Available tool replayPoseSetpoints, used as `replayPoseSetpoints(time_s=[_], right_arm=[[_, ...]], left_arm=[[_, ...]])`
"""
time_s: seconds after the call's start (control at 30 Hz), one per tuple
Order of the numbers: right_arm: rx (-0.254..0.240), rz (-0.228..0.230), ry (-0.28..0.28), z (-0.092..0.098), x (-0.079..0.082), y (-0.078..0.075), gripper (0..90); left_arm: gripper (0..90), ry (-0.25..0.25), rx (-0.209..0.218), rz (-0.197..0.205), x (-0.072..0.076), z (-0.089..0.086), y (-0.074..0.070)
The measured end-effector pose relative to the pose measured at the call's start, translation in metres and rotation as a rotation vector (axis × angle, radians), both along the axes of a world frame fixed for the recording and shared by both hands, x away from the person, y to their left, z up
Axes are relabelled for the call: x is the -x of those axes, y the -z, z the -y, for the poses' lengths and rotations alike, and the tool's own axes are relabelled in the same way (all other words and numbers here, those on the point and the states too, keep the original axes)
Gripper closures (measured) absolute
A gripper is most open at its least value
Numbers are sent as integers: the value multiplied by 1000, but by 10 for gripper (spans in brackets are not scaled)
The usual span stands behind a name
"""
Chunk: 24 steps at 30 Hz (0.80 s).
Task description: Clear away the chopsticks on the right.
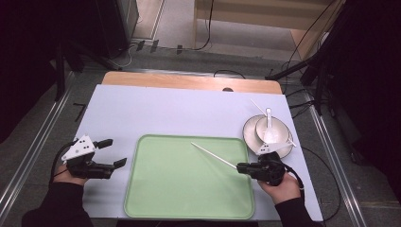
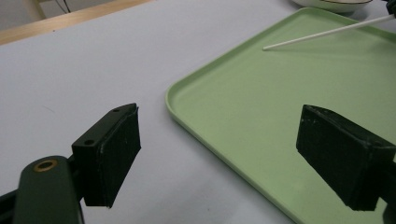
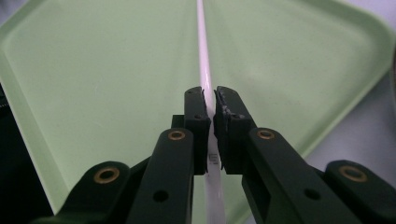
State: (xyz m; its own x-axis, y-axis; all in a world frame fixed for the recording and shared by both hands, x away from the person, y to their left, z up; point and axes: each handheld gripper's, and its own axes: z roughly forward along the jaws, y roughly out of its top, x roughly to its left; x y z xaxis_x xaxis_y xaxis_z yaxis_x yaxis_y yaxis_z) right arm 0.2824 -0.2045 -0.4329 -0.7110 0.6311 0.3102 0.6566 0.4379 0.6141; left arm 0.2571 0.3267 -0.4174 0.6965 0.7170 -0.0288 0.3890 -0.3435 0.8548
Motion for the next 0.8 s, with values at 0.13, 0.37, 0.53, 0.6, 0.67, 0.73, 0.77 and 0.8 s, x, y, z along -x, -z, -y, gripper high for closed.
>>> replayPoseSetpoints(time_s=[0.13, 0.37, 0.53, 0.6, 0.67, 0.73, 0.77, 0.8], right_arm=[[4, -7, -17, -5, -2, 8, 846], [-1, -14, -27, -10, -6, 17, 845], [16, -39, -49, -15, -9, 26, 842], [16, -43, -57, -16, -10, 27, 841], [23, -42, -63, -18, -11, 29, 840], [34, -42, -75, -20, -12, 33, 838], [47, -45, -84, -21, -12, 34, 838], [58, -36, -90, -22, -11, 36, 837]], left_arm=[[135, -1, 7, 2, 0, 0, 0], [135, 7, 1, 1, -2, 1, 0], [135, 7, 3, 2, -2, 2, 0], [135, 10, 4, 3, -2, 2, 0], [135, 9, -1, -2, -2, 2, 0], [135, 10, -3, -1, -3, 3, 0], [135, 11, 1, 0, -2, 3, 0], [135, 11, 1, 0, -2, 3, 0]])
